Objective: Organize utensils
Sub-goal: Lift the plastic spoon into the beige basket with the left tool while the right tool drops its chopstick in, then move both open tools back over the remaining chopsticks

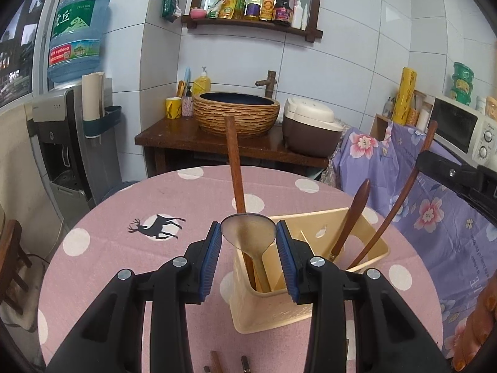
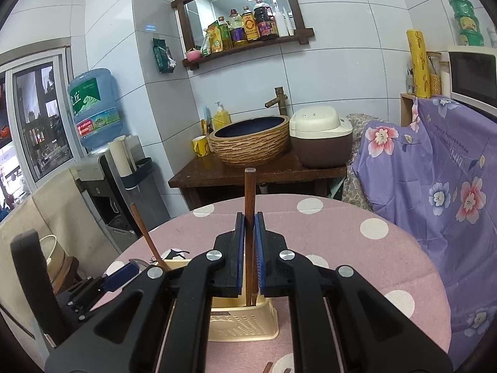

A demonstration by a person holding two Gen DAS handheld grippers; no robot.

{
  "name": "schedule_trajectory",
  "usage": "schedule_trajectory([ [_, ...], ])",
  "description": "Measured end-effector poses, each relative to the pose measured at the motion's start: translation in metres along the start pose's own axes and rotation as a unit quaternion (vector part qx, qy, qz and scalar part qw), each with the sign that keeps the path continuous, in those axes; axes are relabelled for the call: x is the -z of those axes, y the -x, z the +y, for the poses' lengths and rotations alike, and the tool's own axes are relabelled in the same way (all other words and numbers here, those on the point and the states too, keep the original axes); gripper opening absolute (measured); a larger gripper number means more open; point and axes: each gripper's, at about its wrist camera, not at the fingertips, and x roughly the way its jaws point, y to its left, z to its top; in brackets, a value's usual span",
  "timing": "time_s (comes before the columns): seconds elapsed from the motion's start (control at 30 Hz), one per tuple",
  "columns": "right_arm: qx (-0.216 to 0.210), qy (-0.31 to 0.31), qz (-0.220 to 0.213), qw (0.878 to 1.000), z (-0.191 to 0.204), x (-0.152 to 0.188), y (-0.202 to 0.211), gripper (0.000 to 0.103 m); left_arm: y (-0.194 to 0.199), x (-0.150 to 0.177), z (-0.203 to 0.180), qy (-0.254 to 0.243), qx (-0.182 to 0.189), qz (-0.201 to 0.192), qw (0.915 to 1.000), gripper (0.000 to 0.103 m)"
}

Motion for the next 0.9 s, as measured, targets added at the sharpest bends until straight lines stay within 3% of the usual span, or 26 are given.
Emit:
schedule_trajectory([
  [0.2,0.000,0.003,-0.002,1.000,-0.003,0.006,-0.001,0.008,0.001,0.003,-0.002,0.001,0.003,0.006,1.0000,0.039],
  [0.27,-0.004,0.008,-0.006,1.000,-0.003,0.009,0.003,0.011,0.006,0.005,-0.001,0.003,0.005,0.002,1.0000,0.056],
  [0.33,0.003,0.015,-0.013,1.000,-0.002,0.011,0.008,0.031,0.015,0.009,0.001,0.003,0.002,-0.009,1.0000,0.061],
  [0.4,0.008,0.016,-0.025,1.000,-0.001,0.015,0.017,0.044,0.027,0.014,0.004,0.000,0.001,-0.016,0.9999,0.063],
  [0.5,0.020,0.021,-0.030,0.999,-0.002,0.023,0.031,0.045,0.044,0.027,0.011,0.005,-0.006,-0.019,0.9998,0.069],
  [0.67,0.037,0.039,0.015,0.998,-0.002,0.056,0.046,0.047,0.068,0.055,0.019,-0.016,-0.027,-0.011,0.9994,0.080],
  [0.9,0.052,0.046,0.088,0.994,-0.003,0.125,0.060,0.054,0.081,0.112,0.040,-0.009,-0.044,0.053,0.9976,0.085],
])
